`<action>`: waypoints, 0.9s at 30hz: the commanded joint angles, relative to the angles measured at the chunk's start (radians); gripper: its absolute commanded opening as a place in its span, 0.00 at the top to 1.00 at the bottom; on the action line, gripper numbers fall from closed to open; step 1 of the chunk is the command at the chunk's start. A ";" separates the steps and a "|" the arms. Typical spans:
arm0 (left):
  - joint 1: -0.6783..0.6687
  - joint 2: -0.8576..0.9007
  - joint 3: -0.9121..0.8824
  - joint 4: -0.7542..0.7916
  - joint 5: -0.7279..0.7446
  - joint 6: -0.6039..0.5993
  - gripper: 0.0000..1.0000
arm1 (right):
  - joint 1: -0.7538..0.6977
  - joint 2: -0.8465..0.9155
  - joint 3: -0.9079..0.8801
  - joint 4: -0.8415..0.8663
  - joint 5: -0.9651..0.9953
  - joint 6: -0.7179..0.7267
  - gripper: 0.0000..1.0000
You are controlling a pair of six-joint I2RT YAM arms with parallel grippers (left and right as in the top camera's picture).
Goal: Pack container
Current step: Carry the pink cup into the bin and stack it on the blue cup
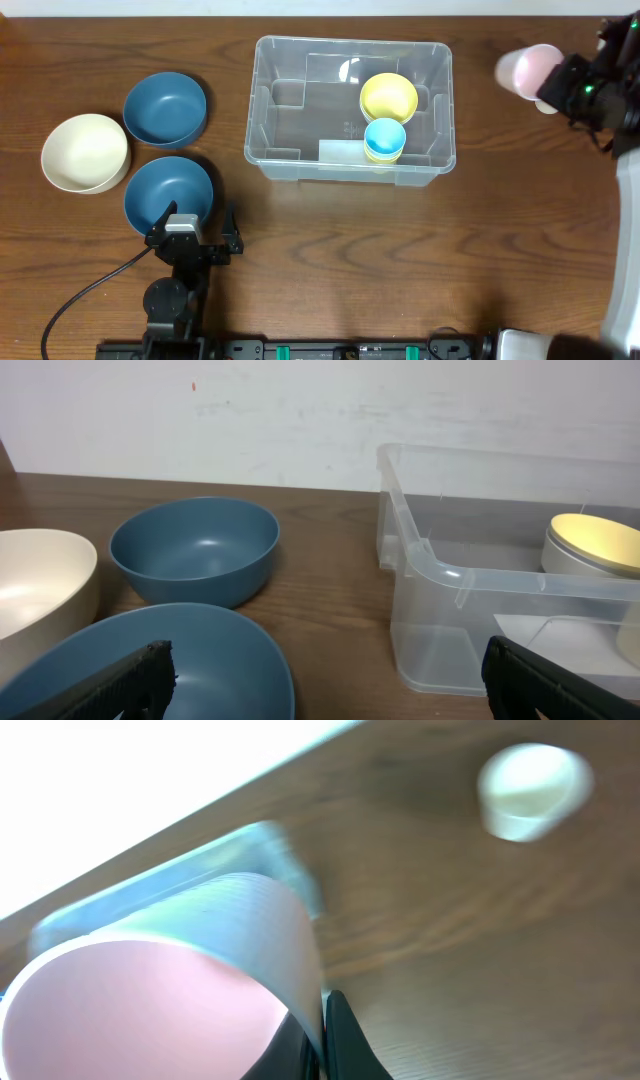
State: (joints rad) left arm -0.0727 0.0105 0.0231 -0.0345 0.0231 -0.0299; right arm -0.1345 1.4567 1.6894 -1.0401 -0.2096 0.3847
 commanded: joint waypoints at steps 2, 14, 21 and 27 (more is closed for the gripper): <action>0.004 -0.006 -0.019 -0.037 -0.009 -0.006 0.02 | 0.147 0.003 -0.001 -0.017 -0.023 -0.025 0.99; 0.004 -0.006 -0.019 -0.037 -0.009 -0.006 0.02 | 0.437 0.214 -0.012 -0.008 0.124 0.036 0.99; 0.004 -0.006 -0.019 -0.037 -0.009 -0.006 0.02 | 0.471 0.324 -0.012 -0.012 0.134 0.084 0.99; 0.004 -0.006 -0.019 -0.037 -0.009 -0.006 0.02 | 0.475 0.341 -0.012 -0.051 0.148 0.090 0.99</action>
State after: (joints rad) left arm -0.0731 0.0105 0.0231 -0.0345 0.0231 -0.0296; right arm 0.3313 1.7939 1.6772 -1.0794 -0.0875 0.4522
